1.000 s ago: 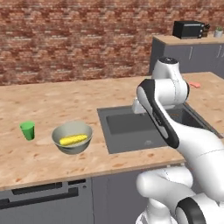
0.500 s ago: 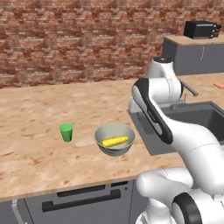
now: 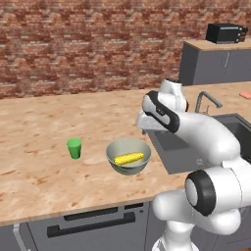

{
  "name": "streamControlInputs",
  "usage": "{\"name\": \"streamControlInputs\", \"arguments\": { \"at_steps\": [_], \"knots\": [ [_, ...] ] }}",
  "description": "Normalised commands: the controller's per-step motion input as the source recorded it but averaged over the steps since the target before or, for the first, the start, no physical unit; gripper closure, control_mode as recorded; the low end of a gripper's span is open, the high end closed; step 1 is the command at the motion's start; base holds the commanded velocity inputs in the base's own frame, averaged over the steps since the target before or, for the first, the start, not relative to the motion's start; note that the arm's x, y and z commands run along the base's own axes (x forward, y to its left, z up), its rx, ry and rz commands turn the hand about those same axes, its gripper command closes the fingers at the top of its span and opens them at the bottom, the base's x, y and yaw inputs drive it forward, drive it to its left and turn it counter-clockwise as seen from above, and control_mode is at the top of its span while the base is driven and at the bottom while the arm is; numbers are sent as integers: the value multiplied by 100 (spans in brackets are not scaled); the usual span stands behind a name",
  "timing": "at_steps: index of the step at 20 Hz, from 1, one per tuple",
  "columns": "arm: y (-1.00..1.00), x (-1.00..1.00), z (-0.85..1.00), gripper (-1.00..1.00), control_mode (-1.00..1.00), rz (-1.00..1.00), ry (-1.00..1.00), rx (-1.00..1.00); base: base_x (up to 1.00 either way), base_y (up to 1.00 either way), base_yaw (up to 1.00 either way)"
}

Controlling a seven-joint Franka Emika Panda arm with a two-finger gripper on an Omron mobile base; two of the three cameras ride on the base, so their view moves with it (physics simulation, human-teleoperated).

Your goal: Move the cup from next to the sink to the open cabinet. Then, move the bowl with the corn to the fridge to clear the area for faucet cleaning.

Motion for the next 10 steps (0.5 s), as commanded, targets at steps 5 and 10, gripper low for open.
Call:
{"name": "streamControlInputs", "arguments": {
  "at_steps": [5, 10],
  "knots": [
    [0, 14, -74, -100, -100, 0, 21, 0, 0, 0, 0],
    [0, 4, -77, -100, -100, 0, 19, 0, 0, 0, 0]
  ]
}}
